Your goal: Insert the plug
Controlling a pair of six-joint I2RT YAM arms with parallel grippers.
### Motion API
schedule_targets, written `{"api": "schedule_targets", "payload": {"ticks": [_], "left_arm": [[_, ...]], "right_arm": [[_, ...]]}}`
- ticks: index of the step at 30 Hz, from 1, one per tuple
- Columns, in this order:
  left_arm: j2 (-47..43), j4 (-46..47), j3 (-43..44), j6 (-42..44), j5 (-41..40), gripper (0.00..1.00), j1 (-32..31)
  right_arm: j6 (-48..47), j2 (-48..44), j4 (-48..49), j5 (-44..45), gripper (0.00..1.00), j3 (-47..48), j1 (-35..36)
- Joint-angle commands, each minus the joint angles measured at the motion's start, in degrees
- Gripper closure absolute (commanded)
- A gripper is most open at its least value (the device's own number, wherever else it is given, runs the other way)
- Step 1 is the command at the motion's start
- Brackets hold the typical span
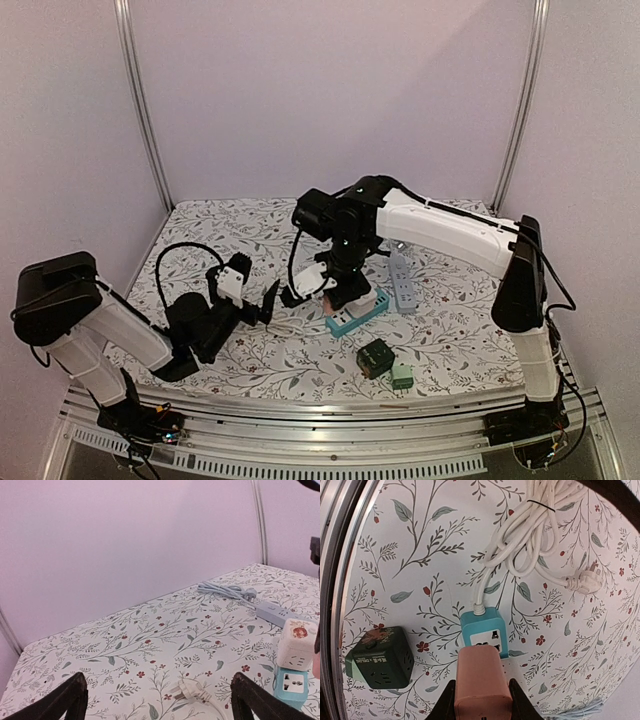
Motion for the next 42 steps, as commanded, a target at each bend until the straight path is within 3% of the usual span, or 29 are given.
{"api": "schedule_targets", "payload": {"ticks": [1,20,42], "left_arm": [[-1.9,6.3,-1.4,-6.5,-5.1,0.01,3.1],[-2.8,4.6,-2.0,-9.8,-3.6,0.01,5.6],[-2.4,5.6,-2.1,-9.7,-2.6,0.01,5.8]], "right_arm": [[-4.2,1.9,-7.2,-0.9,1.0,0.8,-0.9],[-9.2,8.0,-2.0,4.8,1.0,0.7,-2.2],[-10.3,8.5,5.6,1.1,1.0,-2.5,-4.1]]}}
